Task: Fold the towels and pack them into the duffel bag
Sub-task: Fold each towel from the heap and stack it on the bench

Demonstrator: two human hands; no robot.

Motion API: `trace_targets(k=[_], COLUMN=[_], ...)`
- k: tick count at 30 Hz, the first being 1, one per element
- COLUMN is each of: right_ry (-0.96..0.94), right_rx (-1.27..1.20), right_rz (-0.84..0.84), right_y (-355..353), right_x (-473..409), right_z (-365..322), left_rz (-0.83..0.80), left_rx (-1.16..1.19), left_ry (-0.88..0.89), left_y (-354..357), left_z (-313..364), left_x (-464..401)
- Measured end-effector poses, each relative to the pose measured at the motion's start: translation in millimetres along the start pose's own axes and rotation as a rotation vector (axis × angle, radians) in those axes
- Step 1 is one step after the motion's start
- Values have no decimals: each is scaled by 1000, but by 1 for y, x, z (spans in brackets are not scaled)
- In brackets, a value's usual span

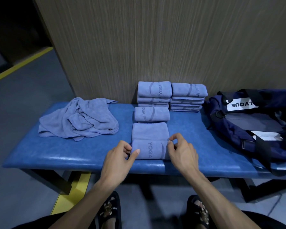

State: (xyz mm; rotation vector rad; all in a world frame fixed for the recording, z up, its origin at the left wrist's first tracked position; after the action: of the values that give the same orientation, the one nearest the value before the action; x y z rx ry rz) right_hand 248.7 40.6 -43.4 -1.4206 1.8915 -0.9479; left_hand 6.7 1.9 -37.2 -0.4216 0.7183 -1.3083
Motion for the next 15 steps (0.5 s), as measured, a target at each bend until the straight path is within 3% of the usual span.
trace_targets(k=[10, 15], right_ry=[-45, -59], right_rx=[-19, -19], right_rz=[51, 52], right_y=[0, 0], right_x=[4, 3], right_z=[-3, -3], left_rz=[78, -17], left_rx=[-29, 50], left_ry=[146, 65], left_y=[9, 4], left_z=[-12, -18], left_x=[16, 6])
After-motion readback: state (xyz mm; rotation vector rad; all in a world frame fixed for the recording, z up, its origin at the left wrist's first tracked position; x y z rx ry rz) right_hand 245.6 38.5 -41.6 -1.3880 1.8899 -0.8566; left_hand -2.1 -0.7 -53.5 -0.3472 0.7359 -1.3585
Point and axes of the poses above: each hand's wrist, its own x-axis away from the middle knuckle, its own y-axis out of the palm, z = x × y, the point moved 6 cm from there along -x, towards the middle knuckle, and after that the axes turned 8 degrees about y, right-handed, at the moved point
